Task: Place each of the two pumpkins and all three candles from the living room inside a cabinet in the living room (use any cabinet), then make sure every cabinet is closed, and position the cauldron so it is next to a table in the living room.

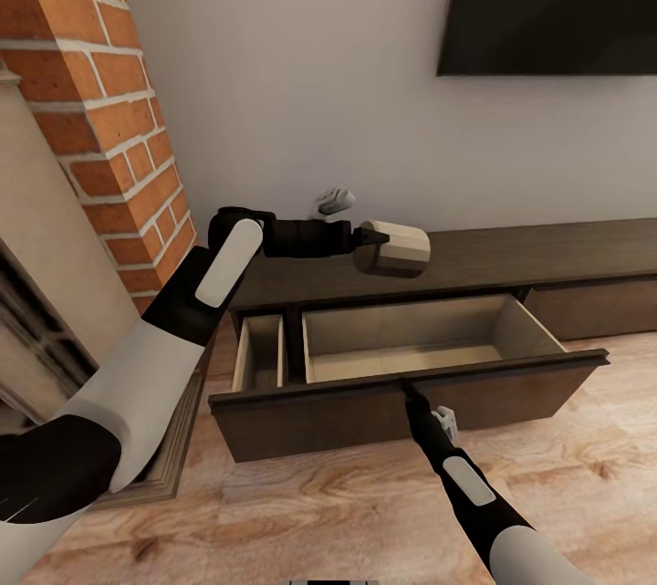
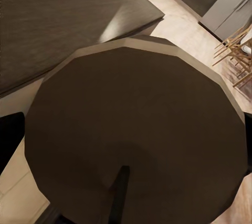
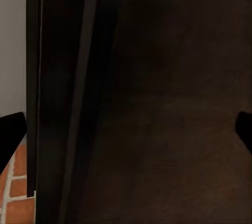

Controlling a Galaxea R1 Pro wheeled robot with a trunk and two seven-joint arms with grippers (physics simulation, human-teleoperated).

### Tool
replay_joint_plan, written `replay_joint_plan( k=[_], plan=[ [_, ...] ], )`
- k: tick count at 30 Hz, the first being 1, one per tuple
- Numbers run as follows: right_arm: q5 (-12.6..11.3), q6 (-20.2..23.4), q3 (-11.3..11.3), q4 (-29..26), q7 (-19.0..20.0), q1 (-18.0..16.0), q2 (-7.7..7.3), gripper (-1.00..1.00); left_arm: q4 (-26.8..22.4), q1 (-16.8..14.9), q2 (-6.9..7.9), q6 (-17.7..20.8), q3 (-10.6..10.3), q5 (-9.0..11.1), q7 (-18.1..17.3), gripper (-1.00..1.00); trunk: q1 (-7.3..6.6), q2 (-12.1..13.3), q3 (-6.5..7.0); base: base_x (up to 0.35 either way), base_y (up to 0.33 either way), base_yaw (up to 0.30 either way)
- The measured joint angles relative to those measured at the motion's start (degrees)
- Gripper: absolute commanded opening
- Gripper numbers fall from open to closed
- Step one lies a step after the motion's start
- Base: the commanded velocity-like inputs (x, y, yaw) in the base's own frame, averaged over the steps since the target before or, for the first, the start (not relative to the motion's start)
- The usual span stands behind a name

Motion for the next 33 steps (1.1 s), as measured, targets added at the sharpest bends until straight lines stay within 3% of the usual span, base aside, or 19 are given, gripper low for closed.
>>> replay_joint_plan(
  k=[22,29,33],
  plan=[
    [0.0,0.0,-0.2,0.4,0.2,0.0,-0.02,1.00,0.0,0.0,0.00,-0.1,0.0,0.0,-0.1,-1.00,0.00,0.0,0.00,-0.047,0.000,0.000],
    [-0.1,-2.9,-0.3,0.7,0.0,0.0,-0.07,1.00,0.0,0.0,0.00,-0.1,0.0,0.0,0.0,-1.00,0.00,0.0,0.00,-0.002,0.000,0.000],
    [-0.4,-4.0,-0.3,2.2,-2.3,0.0,0.00,1.00,0.1,0.0,0.07,-0.1,0.0,0.0,0.1,-1.00,0.00,0.0,0.00,0.000,0.000,0.000]
  ],
)
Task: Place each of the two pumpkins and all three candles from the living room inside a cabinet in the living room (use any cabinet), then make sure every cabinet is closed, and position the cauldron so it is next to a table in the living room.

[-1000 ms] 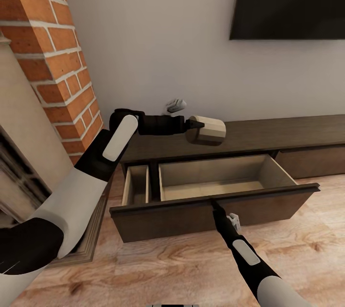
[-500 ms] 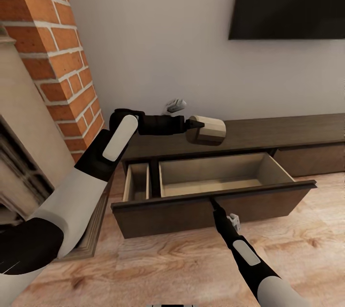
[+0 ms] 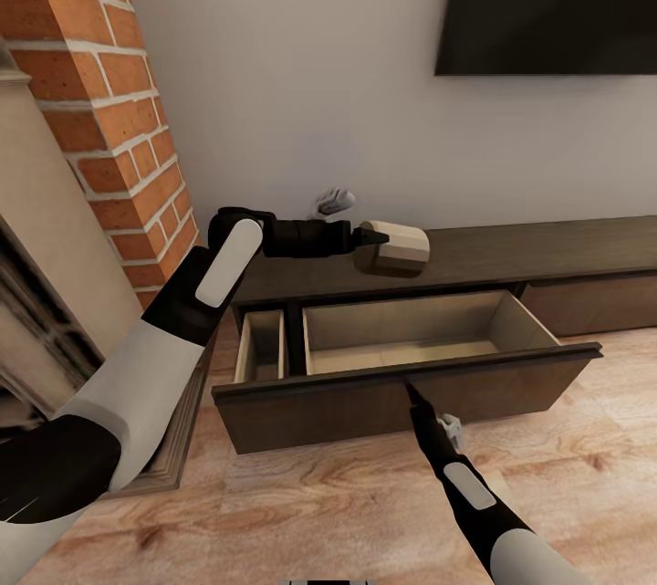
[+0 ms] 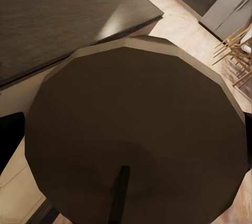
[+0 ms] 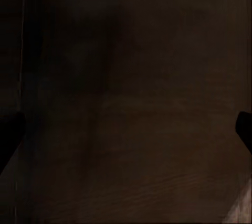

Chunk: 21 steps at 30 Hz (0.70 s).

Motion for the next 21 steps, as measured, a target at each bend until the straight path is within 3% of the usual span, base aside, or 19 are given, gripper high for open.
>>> replay_joint_plan(
  k=[8,13,21],
  plan=[
    [0.3,-4.5,0.0,0.2,-3.7,0.1,0.09,1.00,0.0,0.0,0.20,0.0,0.0,-0.1,-0.1,-1.00,0.00,0.0,0.00,0.000,0.000,0.000],
    [0.5,-6.0,0.1,1.1,-4.4,0.0,1.53,1.00,0.0,0.0,0.56,0.0,0.0,-0.1,-0.2,-1.00,0.00,0.0,0.00,0.000,0.000,0.000],
    [6.6,-10.7,0.0,2.9,-4.6,0.0,3.88,1.00,-0.1,0.0,0.74,0.2,0.0,-0.1,-0.2,-1.00,0.00,0.0,0.00,0.000,0.000,0.000]
  ],
)
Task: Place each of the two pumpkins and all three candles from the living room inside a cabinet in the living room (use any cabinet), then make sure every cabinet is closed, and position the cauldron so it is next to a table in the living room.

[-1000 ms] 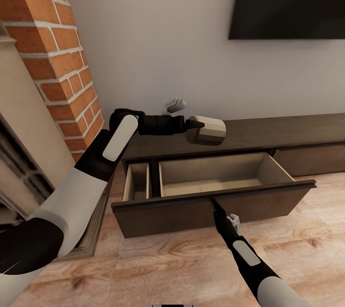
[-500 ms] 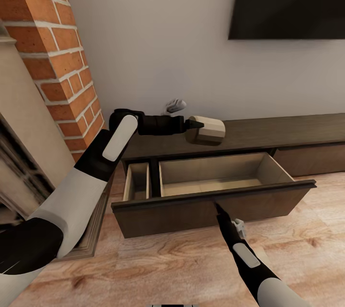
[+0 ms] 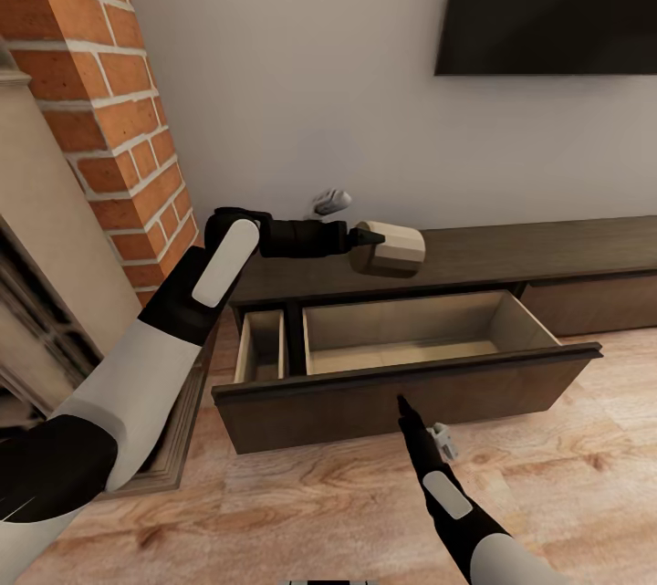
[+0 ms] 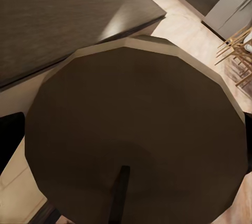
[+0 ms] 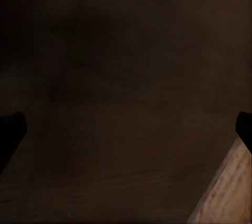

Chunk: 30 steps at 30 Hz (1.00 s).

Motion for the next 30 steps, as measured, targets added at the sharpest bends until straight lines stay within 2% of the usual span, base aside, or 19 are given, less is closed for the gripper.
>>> replay_joint_plan(
  k=[9,11,15,18,19,21,22,23,26,28,30],
  plan=[
    [1.5,0.1,0.0,0.1,0.9,0.0,0.22,1.00,0.0,0.0,-0.10,0.0,-0.1,0.0,0.0,-1.00,0.00,0.0,0.00,0.000,0.000,0.000],
    [2.4,0.4,0.0,0.1,1.3,0.0,0.22,1.00,-0.1,0.0,-0.15,0.2,-0.1,0.0,0.1,-1.00,0.00,0.0,0.00,0.000,0.000,0.000],
    [5.8,0.6,0.1,0.6,3.2,0.1,0.47,1.00,-0.2,0.0,-0.13,0.3,-0.1,-0.1,0.4,-1.00,0.00,0.0,0.00,0.000,0.000,0.000],
    [8.0,0.4,0.1,2.3,6.4,0.1,1.67,1.00,-0.2,0.0,-0.14,0.3,-0.1,0.0,1.2,-1.00,0.00,0.0,0.00,0.000,0.000,0.000],
    [8.8,0.2,0.2,4.0,10.3,0.1,2.88,1.00,-0.3,0.0,-0.20,0.3,-0.1,0.0,1.5,-1.00,0.00,0.0,0.00,0.000,0.000,0.000],
    [8.9,0.1,0.1,4.8,12.5,0.1,3.31,1.00,-0.3,0.0,-0.23,0.3,-0.1,0.0,1.6,-1.00,0.00,0.0,0.00,0.000,0.000,0.000],
    [8.9,0.0,0.2,6.4,15.6,0.1,4.53,1.00,-0.3,0.0,-0.27,0.3,-0.1,0.0,1.8,-1.00,0.00,0.0,0.00,0.000,0.000,0.000],
    [9.0,-0.1,0.1,6.6,15.9,0.1,5.21,1.00,-0.3,0.0,-0.28,0.3,-0.1,0.0,1.9,-1.00,0.00,0.0,0.00,0.000,0.000,0.000],
    [9.3,-1.5,0.1,7.7,16.3,0.1,5.21,1.00,-0.3,0.0,-0.28,0.3,-0.1,0.0,2.5,-1.00,0.00,0.0,0.00,0.000,0.000,0.000],
    [10.4,-4.1,0.1,9.1,16.4,0.1,5.21,1.00,-0.3,0.0,-0.33,0.3,-0.1,0.0,2.8,-1.00,0.00,0.0,0.00,0.000,0.000,0.000],
    [12.6,-6.9,0.3,10.7,16.4,0.1,5.21,1.00,-0.3,0.0,-0.35,0.3,-0.1,0.1,3.0,-1.00,0.00,0.0,0.00,0.000,0.000,0.000]
  ],
)
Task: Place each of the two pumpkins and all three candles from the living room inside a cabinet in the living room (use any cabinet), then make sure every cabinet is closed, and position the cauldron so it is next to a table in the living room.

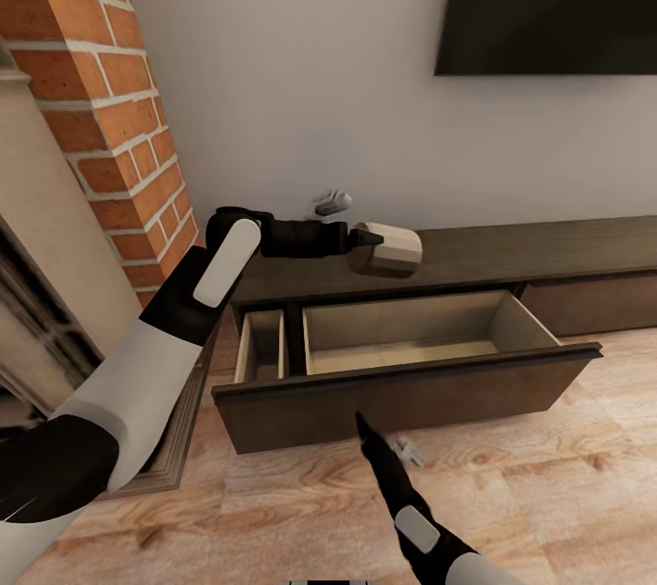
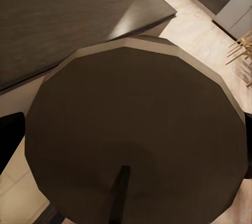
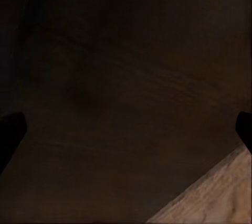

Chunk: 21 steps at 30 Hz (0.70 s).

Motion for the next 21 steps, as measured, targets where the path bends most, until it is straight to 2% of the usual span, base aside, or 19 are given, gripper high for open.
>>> replay_joint_plan(
  k=[4,12,15,18,20,21],
  plan=[
    [5.7,-4.1,0.2,2.5,0.2,0.1,0.00,1.00,0.0,0.0,-0.02,0.0,0.0,-0.1,0.1,-1.00,0.00,0.0,0.00,0.000,0.000,0.000],
    [10.1,-5.3,0.5,4.4,0.7,0.1,0.00,1.00,0.4,0.0,-0.02,0.0,0.0,0.0,0.6,-1.00,0.00,0.0,0.00,0.000,0.000,0.000],
    [11.9,-3.8,0.6,5.0,2.4,0.1,0.00,1.00,0.5,0.0,-0.02,0.0,0.0,0.1,0.7,-1.00,0.00,0.0,0.00,0.000,0.000,0.000],
    [13.7,-0.3,0.6,7.3,5.7,0.1,0.00,1.00,0.5,0.0,0.02,0.0,0.0,0.1,0.8,-1.00,0.00,0.0,0.00,0.000,0.000,0.000],
    [15.5,2.4,0.7,9.2,9.1,0.1,-0.01,1.00,0.5,0.0,0.04,0.0,0.0,0.1,0.9,-1.00,0.00,0.0,0.00,0.000,0.000,0.000],
    [17.2,4.0,0.8,10.4,11.9,0.1,-0.01,1.00,0.5,0.0,0.05,0.0,0.0,0.2,0.9,-1.00,0.00,0.0,0.00,0.000,0.000,0.000]
  ],
)
